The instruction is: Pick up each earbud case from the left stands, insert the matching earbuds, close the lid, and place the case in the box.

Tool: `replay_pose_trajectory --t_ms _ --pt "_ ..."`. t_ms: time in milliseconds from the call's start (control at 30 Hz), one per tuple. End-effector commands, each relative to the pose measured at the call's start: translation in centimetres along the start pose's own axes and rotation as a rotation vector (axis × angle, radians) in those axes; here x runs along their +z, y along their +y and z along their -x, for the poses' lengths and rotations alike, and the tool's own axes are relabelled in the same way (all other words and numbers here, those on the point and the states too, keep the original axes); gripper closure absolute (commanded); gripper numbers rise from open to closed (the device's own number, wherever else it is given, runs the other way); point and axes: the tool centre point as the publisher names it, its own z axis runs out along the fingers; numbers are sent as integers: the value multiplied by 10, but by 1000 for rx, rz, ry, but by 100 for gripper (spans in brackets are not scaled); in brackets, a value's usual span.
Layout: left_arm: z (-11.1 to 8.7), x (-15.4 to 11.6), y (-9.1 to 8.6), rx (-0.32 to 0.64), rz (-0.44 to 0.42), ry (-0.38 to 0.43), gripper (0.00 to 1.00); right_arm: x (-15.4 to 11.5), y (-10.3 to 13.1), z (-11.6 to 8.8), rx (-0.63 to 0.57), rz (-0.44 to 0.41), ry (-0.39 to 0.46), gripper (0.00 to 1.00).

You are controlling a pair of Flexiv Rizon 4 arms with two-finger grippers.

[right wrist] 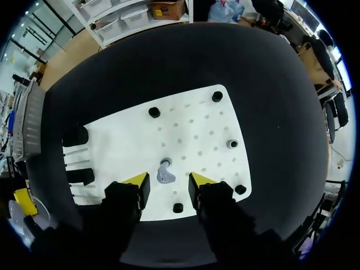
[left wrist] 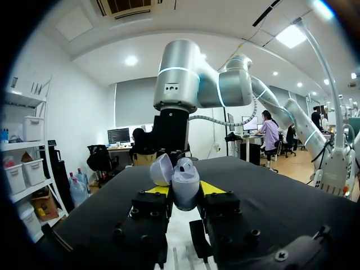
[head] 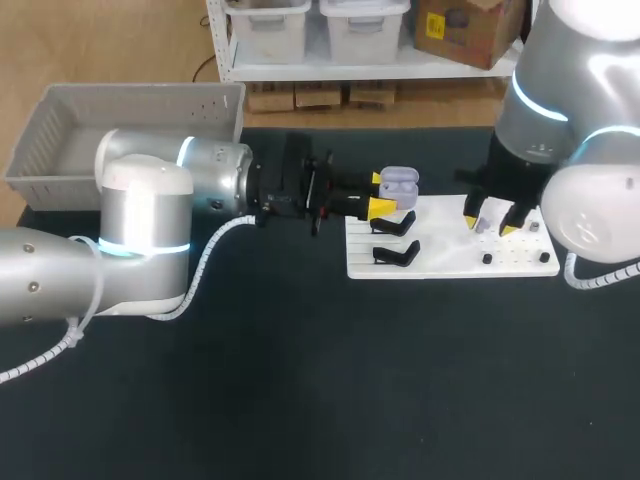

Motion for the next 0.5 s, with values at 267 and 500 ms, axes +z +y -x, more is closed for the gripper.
replay_pose_trajectory --t_ms 267,500 --pt "0 0 -1 2 4 1 100 4 2 7 9 7 10 64" --pt "0 0 -1 2 4 1 100 8 4 6 9 3 18 70"
